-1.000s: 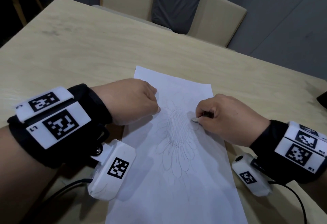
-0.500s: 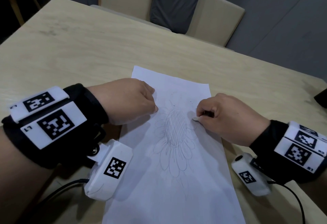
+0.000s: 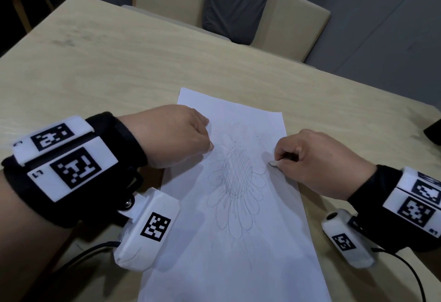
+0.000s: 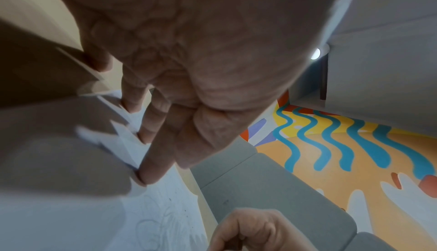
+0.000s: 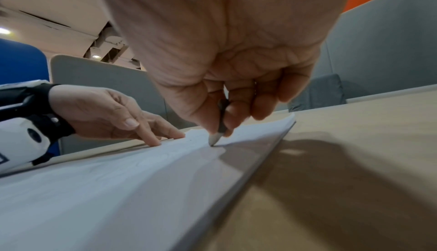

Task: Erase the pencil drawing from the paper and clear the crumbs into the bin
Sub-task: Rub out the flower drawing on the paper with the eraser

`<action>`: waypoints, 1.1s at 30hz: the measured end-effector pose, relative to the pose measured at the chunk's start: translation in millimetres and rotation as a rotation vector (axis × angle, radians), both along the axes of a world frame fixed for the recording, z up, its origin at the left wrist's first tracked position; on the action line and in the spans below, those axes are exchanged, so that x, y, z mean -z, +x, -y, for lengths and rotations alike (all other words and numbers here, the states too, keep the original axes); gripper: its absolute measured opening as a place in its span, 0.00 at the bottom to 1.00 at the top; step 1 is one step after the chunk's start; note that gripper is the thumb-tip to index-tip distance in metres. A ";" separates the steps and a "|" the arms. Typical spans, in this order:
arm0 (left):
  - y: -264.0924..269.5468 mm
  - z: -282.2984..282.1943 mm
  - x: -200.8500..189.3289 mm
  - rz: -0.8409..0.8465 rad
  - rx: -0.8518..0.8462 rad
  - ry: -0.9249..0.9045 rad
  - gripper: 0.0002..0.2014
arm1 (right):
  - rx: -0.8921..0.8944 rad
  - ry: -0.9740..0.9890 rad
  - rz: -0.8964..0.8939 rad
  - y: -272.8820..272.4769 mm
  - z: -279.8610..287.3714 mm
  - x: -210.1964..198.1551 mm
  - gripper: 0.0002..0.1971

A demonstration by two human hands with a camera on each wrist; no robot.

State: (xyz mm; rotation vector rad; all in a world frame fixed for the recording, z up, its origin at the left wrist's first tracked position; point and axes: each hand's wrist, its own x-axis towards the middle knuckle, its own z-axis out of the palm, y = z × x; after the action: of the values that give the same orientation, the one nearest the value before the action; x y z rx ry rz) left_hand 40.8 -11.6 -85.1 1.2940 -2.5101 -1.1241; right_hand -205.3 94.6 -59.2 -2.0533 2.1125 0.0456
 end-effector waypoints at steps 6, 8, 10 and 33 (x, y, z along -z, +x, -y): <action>1.1 -2.3 -3.4 -0.013 -0.003 -0.004 0.20 | 0.017 -0.019 0.003 0.2 0.2 2.4 0.09; 1.2 -1.9 -3.4 0.022 -0.001 -0.002 0.23 | 0.024 0.008 0.004 0.0 -4.3 0.0 0.09; 1.5 -1.4 -3.5 0.028 0.005 -0.007 0.23 | 0.020 -0.008 0.014 2.9 -3.5 -0.4 0.09; -0.4 -3.4 -6.4 0.035 0.015 -0.031 0.25 | 0.025 -0.023 0.036 10.6 -7.8 -1.0 0.07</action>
State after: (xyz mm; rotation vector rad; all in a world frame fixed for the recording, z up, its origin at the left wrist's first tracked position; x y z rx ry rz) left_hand 40.4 -8.2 -78.8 1.3014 -2.5555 -1.0707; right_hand -194.7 102.4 -58.2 -2.0250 2.1267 -0.0195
